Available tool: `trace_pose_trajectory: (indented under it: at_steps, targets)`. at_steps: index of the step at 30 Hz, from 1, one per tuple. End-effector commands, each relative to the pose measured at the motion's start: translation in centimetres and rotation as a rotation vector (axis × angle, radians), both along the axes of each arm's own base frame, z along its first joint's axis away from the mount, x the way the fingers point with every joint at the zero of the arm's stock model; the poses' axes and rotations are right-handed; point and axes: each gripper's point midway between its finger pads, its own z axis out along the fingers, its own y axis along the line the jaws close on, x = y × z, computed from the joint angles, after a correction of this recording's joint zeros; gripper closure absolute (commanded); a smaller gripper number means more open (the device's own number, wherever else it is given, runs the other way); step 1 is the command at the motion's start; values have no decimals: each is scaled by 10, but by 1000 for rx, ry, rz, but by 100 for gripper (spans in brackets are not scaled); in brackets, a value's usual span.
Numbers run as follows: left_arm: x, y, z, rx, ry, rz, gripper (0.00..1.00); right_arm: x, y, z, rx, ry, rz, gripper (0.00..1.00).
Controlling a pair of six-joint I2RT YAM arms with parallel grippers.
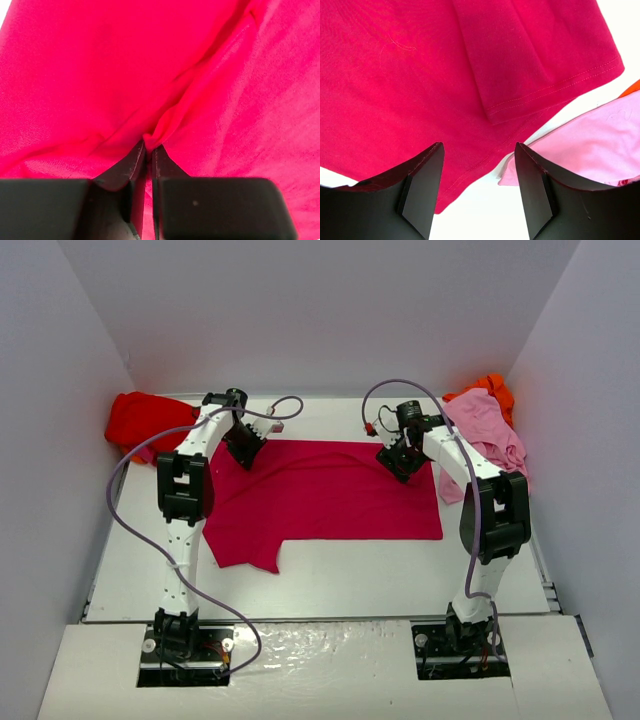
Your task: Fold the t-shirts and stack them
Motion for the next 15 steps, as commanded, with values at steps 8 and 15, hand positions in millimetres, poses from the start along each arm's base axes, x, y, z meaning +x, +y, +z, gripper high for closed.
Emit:
trace_pose_trajectory:
  at_steps: [8, 15]
  targets:
    - [2, -2, 61, -35, -117, -22, 100, -7, -6, 7, -14, -12, -17, 44]
    - [-28, -7, 83, -9, -119, -86, 100, -12, -5, -22, -28, 65, -19, 46]
